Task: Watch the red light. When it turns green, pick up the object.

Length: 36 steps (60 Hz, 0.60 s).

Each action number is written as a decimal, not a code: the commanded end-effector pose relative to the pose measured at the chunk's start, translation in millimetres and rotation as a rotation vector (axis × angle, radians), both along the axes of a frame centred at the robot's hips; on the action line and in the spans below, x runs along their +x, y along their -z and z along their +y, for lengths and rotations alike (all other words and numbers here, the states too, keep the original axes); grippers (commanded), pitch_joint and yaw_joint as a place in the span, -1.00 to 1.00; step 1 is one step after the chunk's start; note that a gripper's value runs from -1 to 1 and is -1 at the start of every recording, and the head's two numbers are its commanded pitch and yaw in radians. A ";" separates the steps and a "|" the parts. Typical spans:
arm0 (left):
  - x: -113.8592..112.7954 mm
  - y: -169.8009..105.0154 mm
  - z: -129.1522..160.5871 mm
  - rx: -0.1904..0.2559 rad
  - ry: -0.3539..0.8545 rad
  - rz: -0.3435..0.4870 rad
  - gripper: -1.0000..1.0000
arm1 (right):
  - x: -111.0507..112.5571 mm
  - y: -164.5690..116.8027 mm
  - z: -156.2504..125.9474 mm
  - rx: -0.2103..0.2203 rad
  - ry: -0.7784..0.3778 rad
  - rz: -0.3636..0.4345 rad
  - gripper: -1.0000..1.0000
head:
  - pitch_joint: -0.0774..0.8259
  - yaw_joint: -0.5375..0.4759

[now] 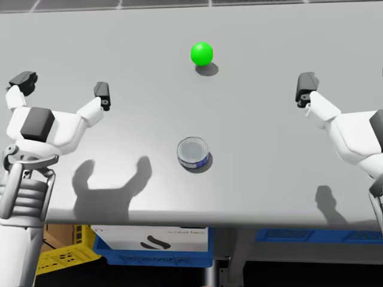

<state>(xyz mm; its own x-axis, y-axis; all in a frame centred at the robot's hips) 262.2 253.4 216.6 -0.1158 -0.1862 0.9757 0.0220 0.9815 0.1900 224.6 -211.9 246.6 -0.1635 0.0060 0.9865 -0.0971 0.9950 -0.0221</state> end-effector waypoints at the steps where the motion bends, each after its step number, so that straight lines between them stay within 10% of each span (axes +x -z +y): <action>1: -17.9 -3.5 -14.2 -0.041 0.186 0.094 -1.00 | -0.7 1.1 2.0 0.014 0.005 0.002 -1.00 | 0.84 0.21; 22: -60.0 22.7 -43.8 0.023 0.505 0.352 -1.00 | 0.7 2.7 1.2 0.006 0.014 0.002 -1.00 | 0.85 0.18; 36: -52.3 51.5 -77.7 0.077 0.557 0.382 -1.00 | 1.3 3.3 0.8 0.004 0.013 0.001 -1.00 | 0.84 0.17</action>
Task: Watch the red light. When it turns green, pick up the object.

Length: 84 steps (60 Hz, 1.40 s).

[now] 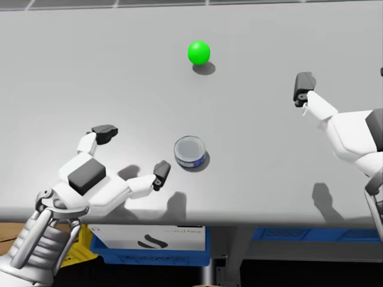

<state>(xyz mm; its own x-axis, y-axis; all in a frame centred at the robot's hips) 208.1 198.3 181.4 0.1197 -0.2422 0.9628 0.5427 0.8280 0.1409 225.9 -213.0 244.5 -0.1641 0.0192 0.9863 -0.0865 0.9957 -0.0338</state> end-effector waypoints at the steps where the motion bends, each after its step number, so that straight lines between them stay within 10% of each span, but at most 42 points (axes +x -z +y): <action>1: 4.2 19.0 -28.1 0.020 0.072 0.037 -1.00 | 0.0 1.1 1.7 0.016 0.002 0.002 -1.00 | 0.84 0.17; 50: 57.4 44.4 -99.1 -0.062 0.133 0.202 -1.00 | -2.5 -0.9 1.1 0.025 -0.014 -0.004 -1.00 | 0.85 0.12; 52: 56.9 44.3 -98.1 -0.069 0.140 0.209 -0.57 | -2.6 -1.0 0.9 0.025 -0.014 -0.004 -1.00 | 0.85 0.12; 54: 56.3 44.3 -97.5 -0.073 0.150 0.215 0.72 | -2.7 -1.0 0.8 0.025 -0.015 -0.005 -1.00 | 0.85 0.12; 55: 56.2 44.5 -97.3 -0.074 0.152 0.218 0.91 | -2.7 -1.1 0.8 0.024 -0.015 -0.005 -1.00 | 0.85 0.12; 72: 47.3 44.9 -97.0 -0.063 0.184 0.226 1.00 | -2.6 -1.4 0.9 0.020 -0.015 -0.008 -1.00 | 0.78 0.11; 84: 44.1 42.4 -95.8 -0.062 0.187 0.214 1.00 | -2.3 -1.1 0.6 0.026 -0.010 -0.010 -1.00 | 0.33 0.08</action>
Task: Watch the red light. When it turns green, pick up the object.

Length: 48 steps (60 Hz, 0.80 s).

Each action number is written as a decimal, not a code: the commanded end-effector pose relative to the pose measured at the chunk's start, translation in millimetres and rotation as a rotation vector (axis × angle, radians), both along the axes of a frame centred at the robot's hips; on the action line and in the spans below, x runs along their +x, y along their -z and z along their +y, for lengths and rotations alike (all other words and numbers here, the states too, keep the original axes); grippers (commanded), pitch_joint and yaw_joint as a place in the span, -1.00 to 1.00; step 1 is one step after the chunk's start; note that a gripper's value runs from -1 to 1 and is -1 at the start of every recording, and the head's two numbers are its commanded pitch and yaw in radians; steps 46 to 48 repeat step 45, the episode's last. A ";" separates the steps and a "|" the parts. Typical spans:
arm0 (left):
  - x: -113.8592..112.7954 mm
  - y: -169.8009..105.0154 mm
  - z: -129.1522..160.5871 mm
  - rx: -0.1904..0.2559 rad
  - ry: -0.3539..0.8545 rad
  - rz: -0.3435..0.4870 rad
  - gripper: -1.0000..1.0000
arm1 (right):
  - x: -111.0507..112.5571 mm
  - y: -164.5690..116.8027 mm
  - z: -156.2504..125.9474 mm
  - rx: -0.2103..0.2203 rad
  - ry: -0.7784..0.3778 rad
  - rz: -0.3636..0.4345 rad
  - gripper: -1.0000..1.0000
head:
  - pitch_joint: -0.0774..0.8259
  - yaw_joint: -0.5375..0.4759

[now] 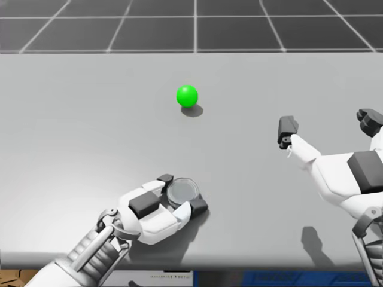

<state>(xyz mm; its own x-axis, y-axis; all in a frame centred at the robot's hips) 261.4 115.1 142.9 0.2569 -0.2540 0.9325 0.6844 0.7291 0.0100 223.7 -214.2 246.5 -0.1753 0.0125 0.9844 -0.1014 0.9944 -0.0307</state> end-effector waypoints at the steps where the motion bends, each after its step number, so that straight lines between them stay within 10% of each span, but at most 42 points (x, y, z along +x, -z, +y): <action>1: -9.3 3.4 -12.5 -0.044 0.019 0.032 1.00 | -0.1 0.8 1.6 0.030 0.006 0.003 -1.00 | 0.28 0.08; 18: -20.3 -38.0 -6.8 -0.149 0.021 0.013 1.00 | -0.4 -0.1 0.3 0.070 -0.002 0.051 -1.00 | -0.07 0.09; 48: -59.3 -210.5 17.7 -0.286 0.057 -0.406 1.00 | -1.1 -0.6 -3.0 0.070 -0.059 0.063 -1.00 | -0.21 0.06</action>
